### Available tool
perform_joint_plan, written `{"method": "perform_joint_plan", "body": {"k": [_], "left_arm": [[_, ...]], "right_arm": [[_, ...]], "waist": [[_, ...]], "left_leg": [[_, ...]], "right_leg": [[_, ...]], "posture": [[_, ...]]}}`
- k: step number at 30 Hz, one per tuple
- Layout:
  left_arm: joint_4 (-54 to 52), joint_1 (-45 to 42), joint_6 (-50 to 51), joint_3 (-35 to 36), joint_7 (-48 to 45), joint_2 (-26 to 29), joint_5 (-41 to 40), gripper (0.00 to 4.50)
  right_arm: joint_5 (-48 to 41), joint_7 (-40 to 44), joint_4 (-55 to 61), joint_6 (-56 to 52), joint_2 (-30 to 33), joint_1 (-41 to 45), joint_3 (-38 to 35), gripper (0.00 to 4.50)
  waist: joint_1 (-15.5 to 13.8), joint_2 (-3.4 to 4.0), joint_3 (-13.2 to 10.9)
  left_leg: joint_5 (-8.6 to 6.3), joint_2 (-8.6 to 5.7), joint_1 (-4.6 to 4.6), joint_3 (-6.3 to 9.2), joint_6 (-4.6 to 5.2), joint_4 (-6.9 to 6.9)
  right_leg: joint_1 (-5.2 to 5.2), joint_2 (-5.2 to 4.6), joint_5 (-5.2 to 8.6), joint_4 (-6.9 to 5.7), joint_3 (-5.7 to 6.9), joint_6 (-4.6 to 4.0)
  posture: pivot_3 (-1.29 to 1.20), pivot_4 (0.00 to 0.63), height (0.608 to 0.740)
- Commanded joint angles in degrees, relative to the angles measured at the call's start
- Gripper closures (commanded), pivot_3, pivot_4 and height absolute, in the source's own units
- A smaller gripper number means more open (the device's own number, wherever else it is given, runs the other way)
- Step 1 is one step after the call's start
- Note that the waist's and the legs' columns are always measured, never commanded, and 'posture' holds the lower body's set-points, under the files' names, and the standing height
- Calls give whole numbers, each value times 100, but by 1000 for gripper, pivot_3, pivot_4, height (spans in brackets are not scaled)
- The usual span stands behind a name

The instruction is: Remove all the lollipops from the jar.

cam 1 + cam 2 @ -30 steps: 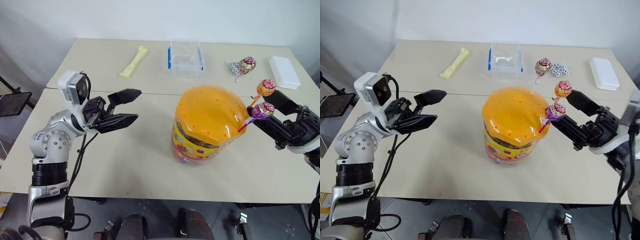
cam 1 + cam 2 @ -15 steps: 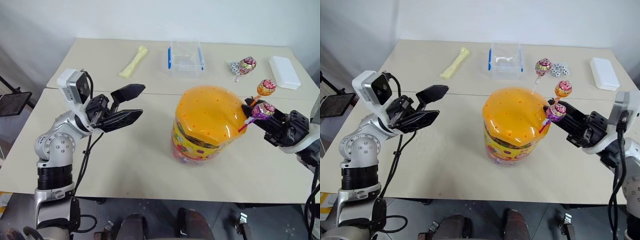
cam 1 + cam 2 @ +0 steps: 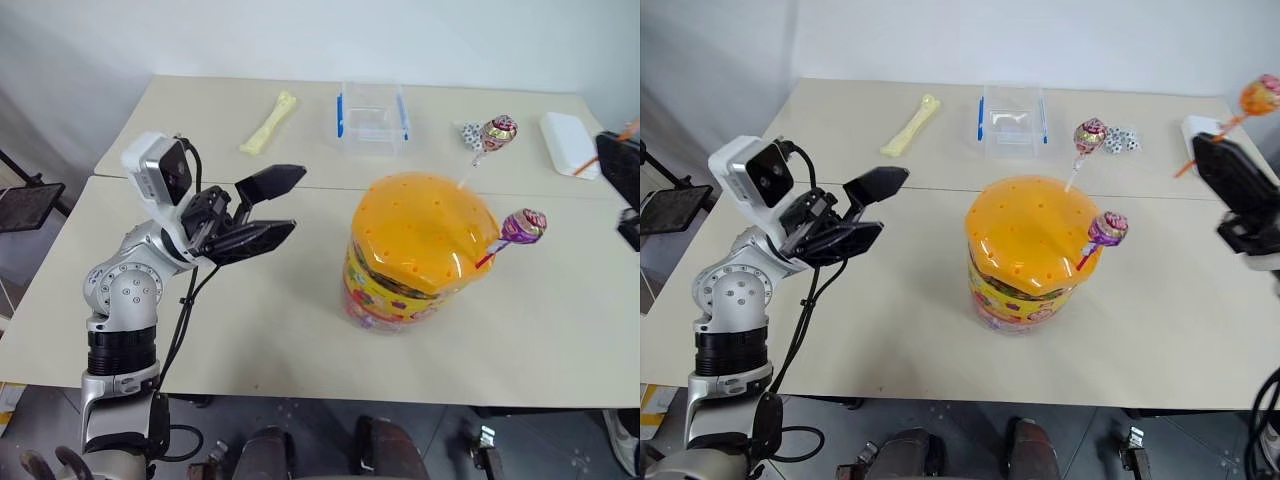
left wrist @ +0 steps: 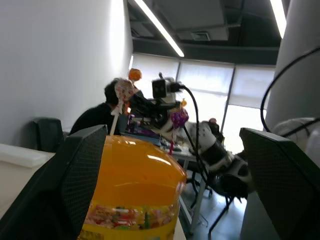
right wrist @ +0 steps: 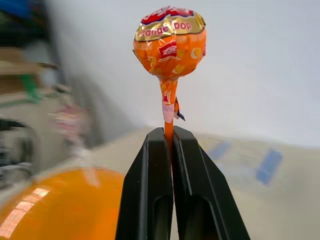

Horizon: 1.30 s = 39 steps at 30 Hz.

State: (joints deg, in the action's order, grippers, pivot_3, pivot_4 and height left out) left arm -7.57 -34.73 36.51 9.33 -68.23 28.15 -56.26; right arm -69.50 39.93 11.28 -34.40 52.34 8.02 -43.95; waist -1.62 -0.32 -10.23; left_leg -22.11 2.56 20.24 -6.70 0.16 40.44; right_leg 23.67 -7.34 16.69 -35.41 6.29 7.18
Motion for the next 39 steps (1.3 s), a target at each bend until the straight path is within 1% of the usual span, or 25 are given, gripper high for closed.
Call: {"method": "perform_joint_plan", "body": {"k": [1, 2, 4, 7, 9, 11, 13, 16, 19, 21, 22, 23, 24, 25, 27, 28, 30, 32, 35, 39], "left_arm": [[-270, 191, -645, -568, -902, 418, 809, 0], [-250, 202, -717, -643, -1003, 459, 883, 0], [-214, 226, -849, -742, -1180, 530, 1004, 0], [-160, 250, -929, -766, -1259, 547, 1093, 0], [-124, 256, -964, -768, -1280, 559, 1139, 0], [-107, 253, -972, -760, -1287, 563, 1155, 0], [-115, 243, -949, -742, -1269, 566, 1146, 0], [-155, 254, -905, -706, -1216, 572, 1101, 0], [-160, 267, -871, -678, -1166, 571, 1063, 0], [-80, 262, -764, -581, -1012, 492, 931, 0], [48, 227, -722, -456, -795, 356, 829, 0], [134, 202, -691, -367, -640, 257, 761, 0], [240, 220, -664, -298, -617, 240, 734, 0], [322, 255, -683, -270, -636, 253, 769, 0], [421, 281, -527, -152, -578, 261, 645, 0], [442, 283, -478, -109, -558, 258, 603, 0], [460, 258, -390, 19, -424, 215, 503, 0], [486, 201, -265, 147, -272, 142, 336, 0], [499, 165, -172, 179, -198, 26, 221, 0], [440, 126, -60, 33, -357, -43, 194, 0]], "right_arm": [[1315, -368, -383, -695, 756, -1116, -241, 4448], [1678, -671, -498, -1013, 986, -1406, -100, 4448], [2107, -668, -583, -1165, 1126, -1791, 250, 4448], [2479, -251, -589, -951, 979, -2059, 560, 4448], [2904, -58, -681, -1070, 1156, -2331, 1057, 4448], [3240, -9, -823, -1098, 1228, -2400, 1380, 4448], [3424, 107, -1008, -1056, 1189, -2405, 1516, 4448], [3408, 492, -1066, -1109, 1115, -2491, 1440, 3762], [3542, 820, -1041, -626, 982, -2566, 1218, 2782], [3397, 1093, -1040, -87, 664, -2466, 724, 2119], [3177, 1356, -990, 215, 417, -2390, 424, 1807], [3038, 1551, -953, 402, 248, -2338, 237, 1396], [2868, 2010, -710, 700, 85, -2423, 20, 1116], [2648, 2400, -404, 971, -101, -2479, -227, 1116], [1930, 2602, 424, 845, -359, -2516, -625, 1116], [1746, 2573, 634, 755, -428, -2521, -710, 1116], [1227, 2518, 1446, 595, -565, -2649, -766, 1116], [793, 2234, 2241, 453, -646, -2752, -708, 1116], [737, 1647, 2849, 519, -807, -2628, -356, 1116], [911, 1127, 2902, 678, -889, -2078, 131, 1116]], "waist": [[-4, 3, 2], [0, 3, 2], [17, 1, 1], [45, 8, 4], [55, 14, 8], [40, 13, 7], [35, 13, 7], [11, 13, 7], [12, 12, 7], [15, 13, 7], [13, 13, 7], [14, 12, 7], [10, 13, 7], [13, 13, 7], [14, 13, 7], [21, 13, 7], [24, 12, 6], [22, 11, 6], [11, 8, 6], [10, -5, 7]], "left_leg": [[0, 0, -1, -1, 0, -5], [0, -1, -3, -6, 0, -14], [2, 0, 1, -14, 4, -15], [5, 0, 0, -22, 8, -14], [5, 1, -4, -23, 8, -17], [5, 1, -5, -20, 8, -20], [5, 0, -2, -21, 8, -19], [5, -2, -1, -17, 8, -16], [5, -1, -1, -15, 8, -16], [5, -1, 0, -15, 8, -16], [5, -1, -2, -15, 8, -16], [5, -2, -2, -15, 8, -17], [5, -1, -3, -13, 8, -15], [5, -2, -3, -13, 8, -15], [5, 0, -6, -9, 8, -17], [5, 1, -5, -8, 7, -18], [5, 2, -7, -10, 7, -17], [5, 3, -8, -4, 7, -15], [5, 2, -7, -3, 7, -13], [5, -6, -4, -4, 8, -3]], "right_leg": [[0, 0, 0, 2, 0, 0], [-1, 0, 0, 11, 0, 0], [-2, 2, 0, 34, -3, 0], [-1, 2, 0, 36, -14, 0], [-1, 4, 0, 33, -15, 0], [-1, 4, 0, 33, -13, 0], [-1, 3, 0, 38, -14, 0], [-2, 2, -1, 39, -12, 1], [-7, 2, -1, 42, -10, 2], [-7, 2, -1, 42, -10, 2], [-7, 2, -1, 42, -10, 2], [-8, 3, -1, 44, -10, 3], [-10, 3, -2, 41, -10, 3], [-10, 3, -2, 43, -10, 4], [-10, 6, -2, 37, -8, 4], [-9, 6, -2, 35, -8, 4], [-10, 5, -2, 35, -10, 4], [-11, 5, -2, 31, -8, 4], [-12, 2, -3, 30, -10, 4], [-15, 0, -3, 33, -11, 6]], "posture": [[0, 150, 740], [0, 150, 740], [0, 150, 740], [0, 150, 740], [0, 150, 740], [0, 150, 740], [0, 150, 740], [0, 150, 740], [0, 150, 740], [0, 150, 740], [0, 150, 740], [0, 150, 740], [0, 150, 740], [0, 150, 740], [0, 150, 740], [0, 150, 740], [0, 150, 740], [0, 150, 740], [0, 150, 740], [0, 150, 740]]}}
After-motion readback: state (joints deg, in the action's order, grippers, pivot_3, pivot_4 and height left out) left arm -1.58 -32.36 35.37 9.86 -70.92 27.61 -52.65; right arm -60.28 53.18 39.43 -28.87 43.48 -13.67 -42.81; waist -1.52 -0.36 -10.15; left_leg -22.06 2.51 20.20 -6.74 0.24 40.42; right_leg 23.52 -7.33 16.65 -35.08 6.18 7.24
